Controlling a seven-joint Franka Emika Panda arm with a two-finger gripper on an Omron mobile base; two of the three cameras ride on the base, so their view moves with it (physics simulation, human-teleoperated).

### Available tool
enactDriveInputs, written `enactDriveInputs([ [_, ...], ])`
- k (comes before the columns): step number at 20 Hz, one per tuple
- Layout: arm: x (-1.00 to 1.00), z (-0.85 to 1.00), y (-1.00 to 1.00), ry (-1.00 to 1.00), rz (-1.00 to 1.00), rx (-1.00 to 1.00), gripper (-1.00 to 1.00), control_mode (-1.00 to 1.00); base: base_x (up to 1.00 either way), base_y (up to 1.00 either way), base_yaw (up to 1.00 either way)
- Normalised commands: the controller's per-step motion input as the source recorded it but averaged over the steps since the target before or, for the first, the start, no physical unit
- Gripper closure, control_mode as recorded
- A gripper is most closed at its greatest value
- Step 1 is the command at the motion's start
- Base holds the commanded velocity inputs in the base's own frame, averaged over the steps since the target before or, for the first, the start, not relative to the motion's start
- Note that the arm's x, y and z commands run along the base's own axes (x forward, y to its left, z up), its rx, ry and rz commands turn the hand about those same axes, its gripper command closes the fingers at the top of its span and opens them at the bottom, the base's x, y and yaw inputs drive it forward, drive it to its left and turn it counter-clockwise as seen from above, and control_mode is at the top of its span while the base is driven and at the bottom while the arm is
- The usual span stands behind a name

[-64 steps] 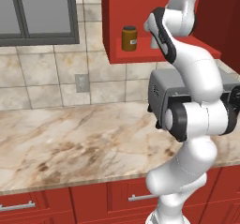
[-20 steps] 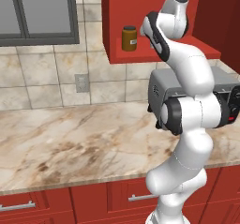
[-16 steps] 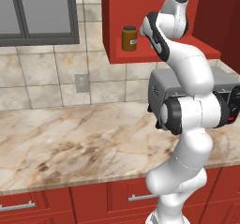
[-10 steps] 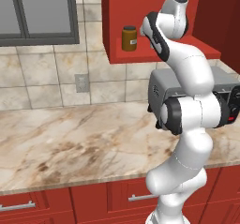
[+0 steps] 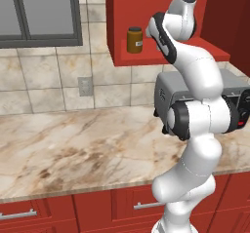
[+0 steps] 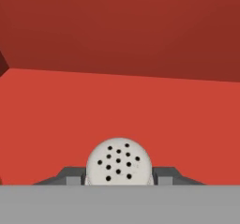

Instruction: Collect the turmeric, mayonnaise, and shaker from the cabinet and place them next to the stove.

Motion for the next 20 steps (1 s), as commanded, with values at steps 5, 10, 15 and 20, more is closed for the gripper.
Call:
enactDriveInputs([
  [5, -0.01, 0.0, 0.0, 0.0, 0.0, 0.0, 1.0, -1.0, 0.0, 0.0, 0.0],
  [10, -0.43, 0.0, -0.01, -0.04, 0.0, 0.0, 1.0, -1.0, 0.0, 0.0, 0.0],
  [15, -0.96, 0.08, -0.09, -0.09, 0.0, 0.0, 1.0, -1.0, 0.0, 0.0, 0.0],
  [20, -1.0, -0.03, -0.1, -0.05, 0.0, 0.0, 1.0, -1.0, 0.0, 0.0, 0.0],
])
